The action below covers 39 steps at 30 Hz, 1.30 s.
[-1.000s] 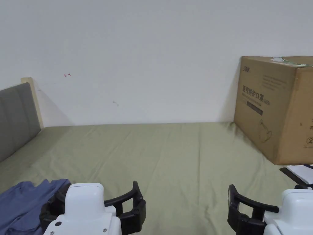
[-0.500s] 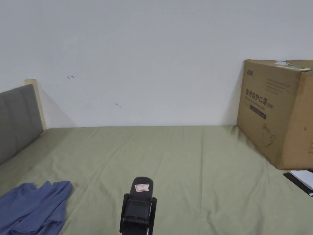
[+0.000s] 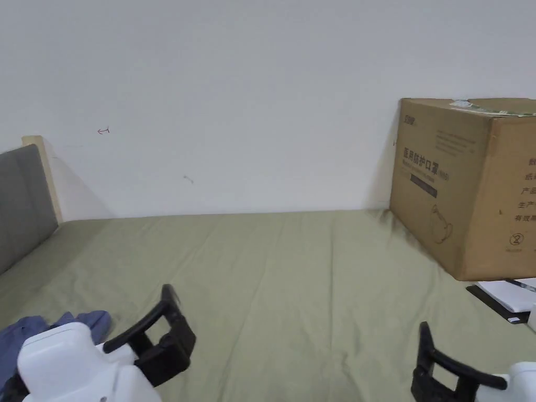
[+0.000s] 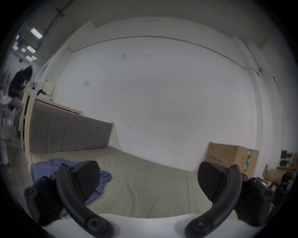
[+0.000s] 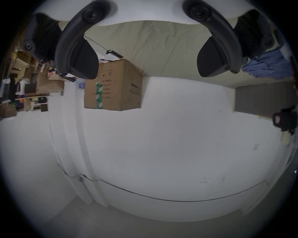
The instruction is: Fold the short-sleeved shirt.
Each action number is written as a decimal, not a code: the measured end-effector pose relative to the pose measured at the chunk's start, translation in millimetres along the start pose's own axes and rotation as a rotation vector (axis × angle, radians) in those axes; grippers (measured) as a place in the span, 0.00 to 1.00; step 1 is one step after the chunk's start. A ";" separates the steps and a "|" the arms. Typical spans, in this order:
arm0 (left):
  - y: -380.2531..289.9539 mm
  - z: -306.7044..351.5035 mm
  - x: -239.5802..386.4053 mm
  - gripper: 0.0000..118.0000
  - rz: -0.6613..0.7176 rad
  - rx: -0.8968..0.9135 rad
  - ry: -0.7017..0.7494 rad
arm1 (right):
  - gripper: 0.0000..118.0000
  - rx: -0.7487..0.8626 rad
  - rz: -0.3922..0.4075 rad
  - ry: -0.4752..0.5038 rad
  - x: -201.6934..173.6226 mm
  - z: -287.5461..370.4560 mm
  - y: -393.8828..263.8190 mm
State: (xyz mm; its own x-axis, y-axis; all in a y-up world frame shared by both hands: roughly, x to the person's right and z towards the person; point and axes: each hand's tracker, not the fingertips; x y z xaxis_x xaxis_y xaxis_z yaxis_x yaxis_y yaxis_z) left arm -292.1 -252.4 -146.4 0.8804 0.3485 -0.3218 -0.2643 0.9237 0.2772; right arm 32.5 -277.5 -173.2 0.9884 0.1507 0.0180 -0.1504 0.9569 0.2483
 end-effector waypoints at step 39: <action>-19.5 -14.0 43.3 0.00 -0.471 -0.223 -0.160 | 0.00 -0.258 -0.133 0.049 14.0 -41.9 -7.4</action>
State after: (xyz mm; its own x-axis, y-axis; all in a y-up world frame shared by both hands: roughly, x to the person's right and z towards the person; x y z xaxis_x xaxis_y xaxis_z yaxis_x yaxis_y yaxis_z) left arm -254.4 -253.1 -178.5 0.9680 -0.1237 -0.2184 0.1113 0.9914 -0.0684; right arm 46.5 -272.1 -215.3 0.9986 0.0259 -0.0468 -0.0263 0.9996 -0.0093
